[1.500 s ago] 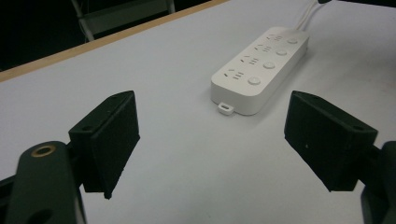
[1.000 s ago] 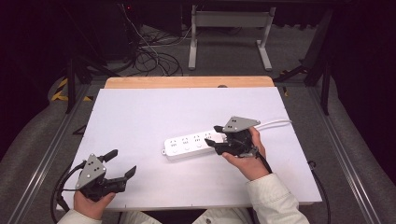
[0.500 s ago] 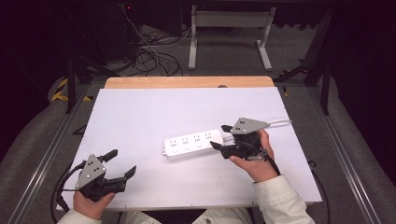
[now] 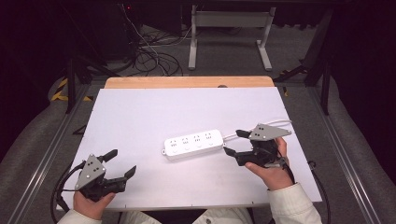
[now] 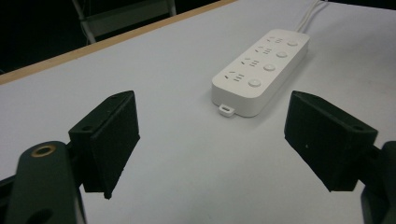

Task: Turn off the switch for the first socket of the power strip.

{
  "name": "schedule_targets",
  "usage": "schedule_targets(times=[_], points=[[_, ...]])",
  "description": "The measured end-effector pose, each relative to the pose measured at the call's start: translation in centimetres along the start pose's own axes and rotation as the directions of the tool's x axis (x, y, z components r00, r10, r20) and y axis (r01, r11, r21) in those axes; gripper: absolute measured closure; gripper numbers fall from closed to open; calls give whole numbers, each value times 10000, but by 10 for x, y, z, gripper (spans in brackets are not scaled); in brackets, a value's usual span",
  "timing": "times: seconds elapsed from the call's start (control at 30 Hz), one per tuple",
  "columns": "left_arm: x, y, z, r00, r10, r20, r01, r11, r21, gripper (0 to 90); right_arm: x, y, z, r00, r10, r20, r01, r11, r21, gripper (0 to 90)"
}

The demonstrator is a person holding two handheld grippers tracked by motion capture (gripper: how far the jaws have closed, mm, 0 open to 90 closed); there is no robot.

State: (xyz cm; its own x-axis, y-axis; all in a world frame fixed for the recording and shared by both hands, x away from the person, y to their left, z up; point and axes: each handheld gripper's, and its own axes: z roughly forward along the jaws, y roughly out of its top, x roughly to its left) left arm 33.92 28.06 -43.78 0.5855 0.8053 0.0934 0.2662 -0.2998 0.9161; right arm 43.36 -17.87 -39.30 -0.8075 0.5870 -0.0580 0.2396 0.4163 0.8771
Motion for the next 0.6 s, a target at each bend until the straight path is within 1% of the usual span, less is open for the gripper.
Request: schedule_targets(times=[0.03, 0.07, 0.23, 0.33, 0.37, 0.43, 0.6], points=[[0, 0, 0, 10000, 25, -7, -25, 10000, -7, 181, 0, -2, -2, 9999, -144, 71, 143, 9998, 131, 252], [0, 0, 0, 10000, -17, 1, 17, 10000, -21, 181, 0, -4, -4, 9997, -194, 136, 191, 9996, 204, 252], [0, 0, 0, 10000, 14, 26, -14, 10000, -50, 181, -3, -14, -12, 9998, -108, 138, 105, 9997, 226, 252], [0, 0, -1, 10000, 50, 65, -49, 9999, -104, 181, -6, -24, -17, 10000, -74, -45, 75, 9998, 181, 249], [0, 0, -1, 9999, 79, 64, -78, 9999, -120, 181, -6, -24, -17, 10000, -74, -45, 75, 9998, 181, 249], [-1, 0, -1, 9999, 20, 101, -19, 9999, -164, 181, -7, -29, -18, 9999, -17, -134, 19, 9999, 142, 246], [-1, 0, -1, 9999, 48, 136, -46, 9998, -185, 181, -9, -45, -20, 9995, 90, -318, -81, 9996, 267, 222]])
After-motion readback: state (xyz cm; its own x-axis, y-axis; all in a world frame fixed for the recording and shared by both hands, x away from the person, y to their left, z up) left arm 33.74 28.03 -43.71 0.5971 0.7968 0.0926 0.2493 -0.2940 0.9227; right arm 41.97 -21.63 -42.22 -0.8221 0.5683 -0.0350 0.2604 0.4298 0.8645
